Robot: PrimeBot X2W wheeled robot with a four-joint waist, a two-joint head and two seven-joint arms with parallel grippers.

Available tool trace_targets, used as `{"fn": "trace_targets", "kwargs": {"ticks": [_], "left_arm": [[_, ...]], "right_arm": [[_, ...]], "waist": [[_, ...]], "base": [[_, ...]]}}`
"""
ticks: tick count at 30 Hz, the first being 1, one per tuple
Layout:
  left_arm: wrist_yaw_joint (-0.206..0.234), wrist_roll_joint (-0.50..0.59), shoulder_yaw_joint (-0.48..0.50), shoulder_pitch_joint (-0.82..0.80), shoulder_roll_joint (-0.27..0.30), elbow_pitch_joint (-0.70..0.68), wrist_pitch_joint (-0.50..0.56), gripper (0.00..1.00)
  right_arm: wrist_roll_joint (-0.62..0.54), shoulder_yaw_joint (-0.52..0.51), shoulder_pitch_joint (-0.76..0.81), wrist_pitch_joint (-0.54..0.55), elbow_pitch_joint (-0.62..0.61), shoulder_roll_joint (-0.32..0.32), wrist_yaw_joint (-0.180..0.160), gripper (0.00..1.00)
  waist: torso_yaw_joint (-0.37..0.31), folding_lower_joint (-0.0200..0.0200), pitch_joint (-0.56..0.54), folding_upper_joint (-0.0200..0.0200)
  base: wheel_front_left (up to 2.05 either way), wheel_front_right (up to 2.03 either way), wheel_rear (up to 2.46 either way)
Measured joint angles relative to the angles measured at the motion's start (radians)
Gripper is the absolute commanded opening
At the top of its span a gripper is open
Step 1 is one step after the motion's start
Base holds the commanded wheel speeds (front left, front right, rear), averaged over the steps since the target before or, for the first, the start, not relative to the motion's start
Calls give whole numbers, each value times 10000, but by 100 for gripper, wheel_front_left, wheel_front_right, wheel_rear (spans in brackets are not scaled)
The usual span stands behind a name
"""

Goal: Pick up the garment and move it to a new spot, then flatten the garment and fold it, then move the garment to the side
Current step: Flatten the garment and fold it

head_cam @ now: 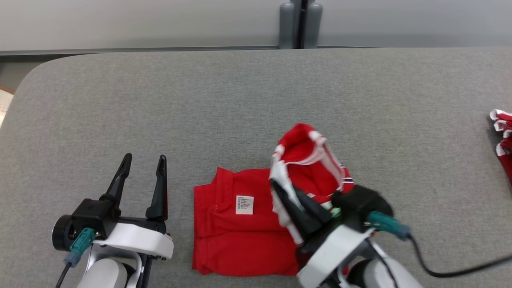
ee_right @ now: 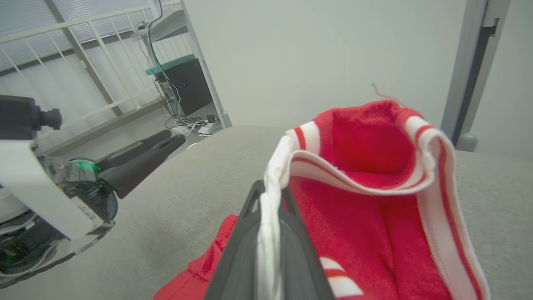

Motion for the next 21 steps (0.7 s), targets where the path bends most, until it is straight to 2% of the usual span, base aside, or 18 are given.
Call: {"fn": "trace_targets", "kwargs": {"ticks": [8,9,10,11,12,13,18,21], "left_arm": [[-46,-8,-215,-44,-203,92,25,100],[-69,-8,-230,-43,-209,121,25,100],[-77,-8,-238,-43,-215,140,21,100],[-77,-8,-238,-43,-215,140,21,100],[-84,-8,-253,-44,-224,176,10,100],[-94,-6,-263,-44,-232,203,10,100],[-98,-6,-268,-45,-226,255,-19,100],[-92,-6,-263,-43,-207,274,-21,100]], "right_arm": [[782,1394,-726,-731,2520,309,0,0],[959,1532,-806,-890,2736,309,0,20],[1093,1676,-921,-968,2989,314,0,48],[1093,1676,-921,-968,2989,314,0,48],[1254,1879,-1142,-1260,3333,313,0,95],[1333,1973,-1254,-1407,3436,309,0,100],[1572,2320,-1687,-2203,3352,318,0,100],[1722,2382,-1916,-2801,2894,318,0,100]], "waist": [[497,0,43,0],[534,0,50,0],[564,0,59,0],[564,0,59,0],[598,0,79,0],[611,0,84,0],[591,0,68,0],[535,0,18,1]], "base": [[0,0,0],[0,0,0],[0,0,0],[0,0,0],[0,0,0],[0,0,0],[0,0,0],[0,0,0]]}}
